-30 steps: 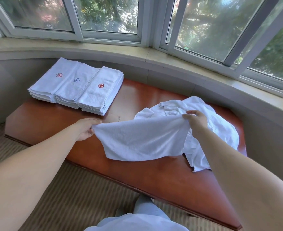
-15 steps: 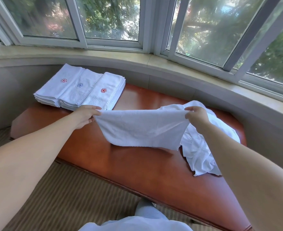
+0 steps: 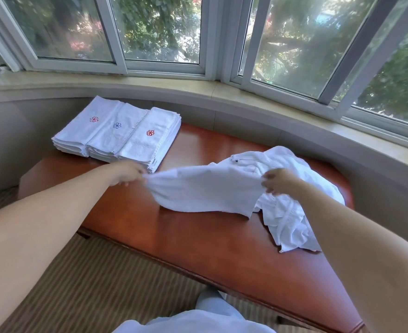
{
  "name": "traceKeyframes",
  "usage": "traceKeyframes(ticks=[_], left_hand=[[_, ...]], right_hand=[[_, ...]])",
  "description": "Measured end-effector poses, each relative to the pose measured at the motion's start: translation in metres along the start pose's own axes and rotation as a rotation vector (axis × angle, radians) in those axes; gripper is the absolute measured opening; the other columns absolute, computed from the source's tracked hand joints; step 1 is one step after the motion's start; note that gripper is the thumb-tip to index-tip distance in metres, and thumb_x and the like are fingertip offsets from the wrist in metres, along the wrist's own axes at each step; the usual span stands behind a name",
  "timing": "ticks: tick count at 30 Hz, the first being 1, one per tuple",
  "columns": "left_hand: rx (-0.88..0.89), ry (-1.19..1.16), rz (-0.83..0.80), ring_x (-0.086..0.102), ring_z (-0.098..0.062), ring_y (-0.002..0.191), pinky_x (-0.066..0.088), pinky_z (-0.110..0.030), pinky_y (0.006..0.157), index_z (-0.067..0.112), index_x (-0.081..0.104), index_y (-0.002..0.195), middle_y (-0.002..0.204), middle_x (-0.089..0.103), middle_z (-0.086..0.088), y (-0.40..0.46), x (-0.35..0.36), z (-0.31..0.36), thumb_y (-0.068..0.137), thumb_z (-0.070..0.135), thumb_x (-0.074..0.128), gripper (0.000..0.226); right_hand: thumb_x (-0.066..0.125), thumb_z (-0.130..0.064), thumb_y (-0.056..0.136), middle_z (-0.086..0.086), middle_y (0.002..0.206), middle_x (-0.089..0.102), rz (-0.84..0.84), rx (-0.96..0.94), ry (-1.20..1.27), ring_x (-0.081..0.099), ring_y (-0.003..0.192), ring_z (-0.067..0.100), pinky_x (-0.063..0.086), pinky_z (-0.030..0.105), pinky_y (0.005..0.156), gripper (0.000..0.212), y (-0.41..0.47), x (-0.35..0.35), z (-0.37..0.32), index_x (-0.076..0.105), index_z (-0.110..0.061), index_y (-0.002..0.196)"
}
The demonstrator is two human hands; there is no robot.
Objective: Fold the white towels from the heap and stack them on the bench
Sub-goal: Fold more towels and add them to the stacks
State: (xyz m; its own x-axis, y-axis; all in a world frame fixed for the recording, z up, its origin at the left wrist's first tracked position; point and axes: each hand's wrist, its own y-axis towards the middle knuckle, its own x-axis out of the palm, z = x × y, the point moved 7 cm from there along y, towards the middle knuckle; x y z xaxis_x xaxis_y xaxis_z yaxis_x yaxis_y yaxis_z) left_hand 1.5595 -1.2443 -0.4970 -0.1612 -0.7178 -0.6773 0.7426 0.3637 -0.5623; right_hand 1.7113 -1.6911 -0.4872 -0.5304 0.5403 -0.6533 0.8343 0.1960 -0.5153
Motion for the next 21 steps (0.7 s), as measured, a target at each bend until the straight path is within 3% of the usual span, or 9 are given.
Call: traceKeyframes(ticks=[2,4,7,10,12,14,15,18,21], left_hand=[[-0.161,0.14,-0.277,0.043,-0.013,0.067,0.038,-0.02,0.054,0.022,0.076,0.109,0.085,0.057,-0.001,-0.014,0.026,-0.021,0.09,0.011,0.074,0.023],[-0.252,0.254,-0.422,0.039,-0.009,0.06,0.037,-0.018,0.053,0.024,0.074,0.114,0.082,0.05,0.0,-0.023,0.037,-0.038,0.091,0.014,0.073,0.025],[-0.332,0.104,-0.508,0.033,-0.004,0.046,0.038,-0.016,0.046,0.021,0.071,0.108,0.063,0.041,0.005,-0.026,0.036,-0.04,0.094,0.013,0.068,0.016],[-0.287,-0.118,-0.408,0.03,-0.002,0.039,0.035,-0.015,0.041,0.022,0.063,0.099,0.056,0.037,0.007,-0.015,0.012,-0.018,0.096,0.011,0.065,0.011],[-0.224,-0.228,-0.258,0.036,-0.004,0.039,0.039,-0.017,0.041,0.02,0.062,0.1,0.055,0.042,0.006,-0.004,-0.005,-0.002,0.096,0.01,0.064,0.01],[-0.133,-0.384,-0.092,0.05,-0.01,0.047,0.052,-0.023,0.054,0.018,0.061,0.103,0.061,0.056,0.001,0.008,-0.013,0.011,0.096,0.007,0.063,0.013],[-0.092,-0.492,-0.018,0.059,-0.014,0.057,0.057,-0.03,0.067,0.018,0.06,0.112,0.075,0.065,-0.002,0.015,-0.011,0.015,0.097,0.007,0.062,0.019],[-0.037,-0.634,0.129,0.064,-0.025,0.094,0.054,-0.045,0.097,0.033,0.042,0.146,0.118,0.06,-0.007,0.032,0.016,0.008,0.099,0.01,0.06,0.056],[-0.097,-0.579,0.065,0.062,-0.027,0.105,0.053,-0.047,0.099,0.033,0.04,0.15,0.129,0.058,-0.009,0.047,0.074,-0.025,0.096,0.01,0.061,0.062]], right_hand=[[0.065,-0.005,0.095,0.01,0.084,0.071,-0.275,0.114,-0.211,0.069,0.071,0.021,0.056,0.027,0.065,0.016,-0.015,0.025,0.023,0.065,-0.015,0.106],[0.064,-0.001,0.092,0.01,0.087,0.07,-0.43,0.251,-0.255,0.07,0.068,0.018,0.051,0.022,0.053,0.027,-0.03,0.041,0.041,0.061,-0.011,0.116],[0.063,-0.009,0.078,0.007,0.085,0.061,-0.371,0.33,-0.191,0.056,0.052,0.016,0.037,0.021,0.043,0.032,-0.031,0.03,0.045,0.06,-0.008,0.109],[0.053,-0.012,0.061,0.005,0.054,0.048,-0.128,0.184,-0.22,0.03,0.036,0.015,0.023,0.018,0.042,0.021,-0.016,-0.003,0.019,0.053,-0.011,0.083],[0.053,-0.014,0.07,0.002,0.049,0.054,0.054,0.131,-0.065,0.042,0.031,0.014,0.031,0.016,0.042,0.006,-0.005,-0.015,0.009,0.054,-0.013,0.076],[0.052,-0.013,0.084,0.003,0.072,0.068,0.217,0.071,0.158,0.067,0.054,0.016,0.049,0.023,0.058,0.014,0.011,-0.015,0.003,0.065,-0.013,0.09],[0.052,-0.011,0.088,0.005,0.089,0.069,0.262,0.037,0.252,0.069,0.067,0.018,0.052,0.028,0.067,0.023,0.018,-0.01,0.001,0.068,-0.015,0.105],[0.061,-0.015,0.093,0.001,0.123,0.055,0.246,-0.006,0.29,0.061,0.092,0.023,0.054,0.032,0.07,0.058,0.035,0.028,0.002,0.047,-0.033,0.147],[0.063,-0.01,0.093,-0.004,0.105,0.059,0.11,0.007,0.273,0.061,0.087,0.022,0.054,0.032,0.065,0.042,0.046,0.085,0.025,0.061,-0.029,0.13]])
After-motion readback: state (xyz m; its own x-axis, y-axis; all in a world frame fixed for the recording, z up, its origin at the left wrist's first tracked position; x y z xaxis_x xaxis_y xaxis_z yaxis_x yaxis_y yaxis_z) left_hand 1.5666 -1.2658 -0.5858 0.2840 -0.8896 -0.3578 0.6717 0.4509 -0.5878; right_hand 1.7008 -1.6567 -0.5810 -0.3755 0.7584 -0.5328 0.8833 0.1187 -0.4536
